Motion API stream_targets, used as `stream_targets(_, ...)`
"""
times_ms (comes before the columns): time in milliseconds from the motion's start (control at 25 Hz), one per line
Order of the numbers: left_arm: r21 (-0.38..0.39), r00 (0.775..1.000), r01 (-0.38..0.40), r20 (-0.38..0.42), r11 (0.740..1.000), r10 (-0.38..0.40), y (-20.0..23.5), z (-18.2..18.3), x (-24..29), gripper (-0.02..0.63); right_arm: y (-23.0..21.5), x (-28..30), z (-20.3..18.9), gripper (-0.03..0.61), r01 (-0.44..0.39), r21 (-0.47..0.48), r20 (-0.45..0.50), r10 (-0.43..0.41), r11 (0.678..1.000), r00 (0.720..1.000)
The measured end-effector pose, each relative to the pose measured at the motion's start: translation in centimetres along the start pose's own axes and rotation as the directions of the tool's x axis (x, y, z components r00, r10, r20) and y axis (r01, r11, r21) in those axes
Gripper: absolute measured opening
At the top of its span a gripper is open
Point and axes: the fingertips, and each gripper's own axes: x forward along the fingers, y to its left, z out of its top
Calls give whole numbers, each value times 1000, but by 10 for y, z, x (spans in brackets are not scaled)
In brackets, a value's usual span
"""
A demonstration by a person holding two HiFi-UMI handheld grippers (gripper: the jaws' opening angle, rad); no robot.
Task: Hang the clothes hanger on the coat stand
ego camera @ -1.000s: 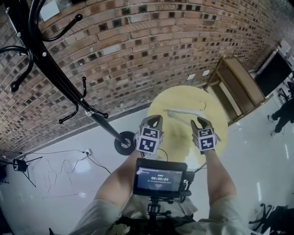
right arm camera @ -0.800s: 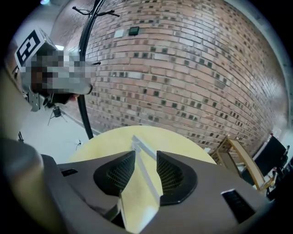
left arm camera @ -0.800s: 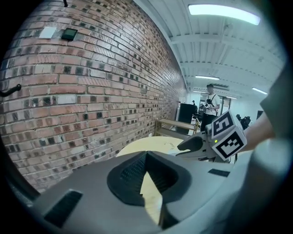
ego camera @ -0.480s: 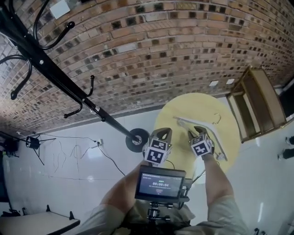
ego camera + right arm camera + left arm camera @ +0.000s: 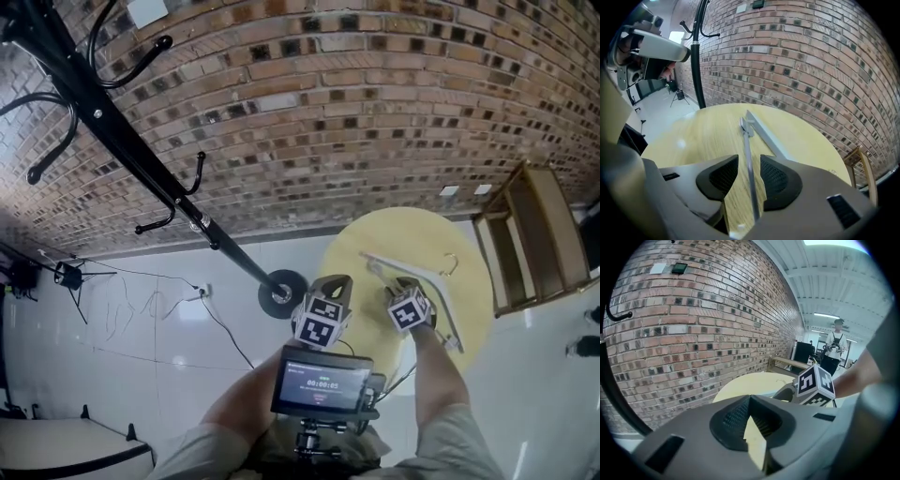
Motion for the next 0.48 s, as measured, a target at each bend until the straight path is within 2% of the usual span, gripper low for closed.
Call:
stream_targets(160,6,1000,3,-3,1000,-3,0,-4,4,11,-1,10,-9,128,-11,9,-12,11,1000,1000)
stream_targets(240,7,1000,5,-5,1000,-5,0,-6,5,11,2,12,-12,26,-15,-8,-14,15,1000,1000)
stream_targets(480,0,1000,1,-9,1000,-1,-3,-8,3,11,4,5,-13,18,20,-100,-16,-21,995,1000)
